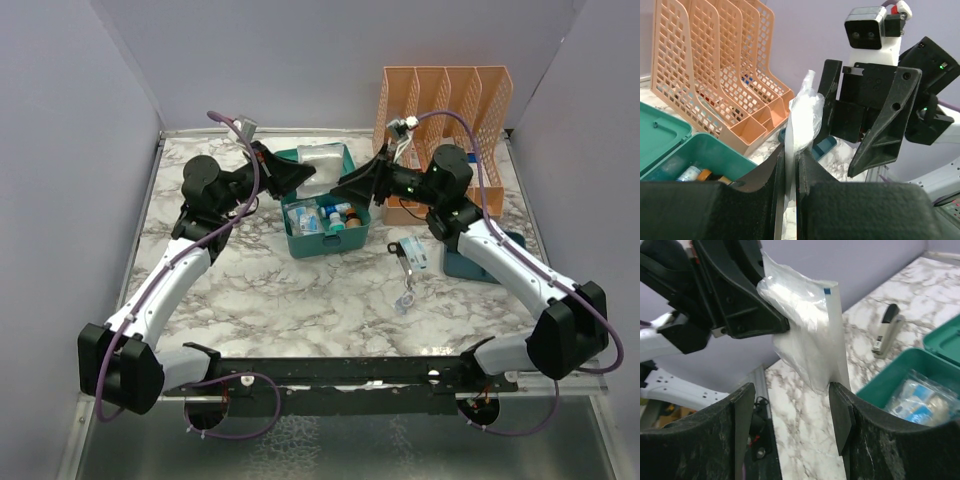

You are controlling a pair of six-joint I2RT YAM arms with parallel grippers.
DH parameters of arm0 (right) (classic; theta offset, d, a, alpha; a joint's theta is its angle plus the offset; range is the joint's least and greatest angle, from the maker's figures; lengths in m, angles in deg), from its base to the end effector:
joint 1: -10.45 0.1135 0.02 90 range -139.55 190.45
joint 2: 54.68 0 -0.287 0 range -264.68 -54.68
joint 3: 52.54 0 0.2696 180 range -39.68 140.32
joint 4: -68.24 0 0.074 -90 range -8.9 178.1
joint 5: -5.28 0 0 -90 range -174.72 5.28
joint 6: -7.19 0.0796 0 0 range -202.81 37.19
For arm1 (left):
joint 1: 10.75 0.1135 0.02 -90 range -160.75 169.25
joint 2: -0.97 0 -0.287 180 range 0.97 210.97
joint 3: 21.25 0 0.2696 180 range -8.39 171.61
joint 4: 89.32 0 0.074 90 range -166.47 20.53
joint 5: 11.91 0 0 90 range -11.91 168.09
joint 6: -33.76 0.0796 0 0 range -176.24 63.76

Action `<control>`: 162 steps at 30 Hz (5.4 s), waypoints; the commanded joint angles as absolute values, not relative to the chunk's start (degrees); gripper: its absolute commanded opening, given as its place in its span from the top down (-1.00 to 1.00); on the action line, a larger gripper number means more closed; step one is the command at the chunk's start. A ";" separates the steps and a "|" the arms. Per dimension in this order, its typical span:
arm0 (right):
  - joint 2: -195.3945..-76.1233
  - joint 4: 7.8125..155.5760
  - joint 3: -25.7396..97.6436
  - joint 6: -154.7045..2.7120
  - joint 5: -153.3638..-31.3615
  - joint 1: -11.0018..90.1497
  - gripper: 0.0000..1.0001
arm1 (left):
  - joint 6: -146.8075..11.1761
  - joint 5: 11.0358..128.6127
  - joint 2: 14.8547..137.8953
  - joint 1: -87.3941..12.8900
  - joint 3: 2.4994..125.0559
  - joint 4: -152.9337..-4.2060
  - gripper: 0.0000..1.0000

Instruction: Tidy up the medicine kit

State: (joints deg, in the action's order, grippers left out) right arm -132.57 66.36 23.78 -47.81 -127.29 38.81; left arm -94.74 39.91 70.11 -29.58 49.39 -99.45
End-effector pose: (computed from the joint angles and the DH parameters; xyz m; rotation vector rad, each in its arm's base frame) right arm 0.2929 0.2193 0.3874 -0.5467 1.6756 1.4106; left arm 0.2880 -0.1502 0.4163 0.3508 1.4991 -1.2643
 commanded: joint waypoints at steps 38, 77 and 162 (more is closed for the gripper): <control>-134.19 46.25 22.83 -39.72 -126.20 37.07 0.97 | -99.87 38.23 71.08 -30.21 51.48 -105.98 0.60; -165.47 97.06 47.55 -44.32 -116.45 42.39 0.98 | -91.26 78.05 74.67 -25.69 48.65 -65.73 -0.53; -123.20 111.67 8.66 -49.72 -70.56 19.45 -0.16 | -77.59 68.97 48.03 -26.00 32.67 -76.75 -0.79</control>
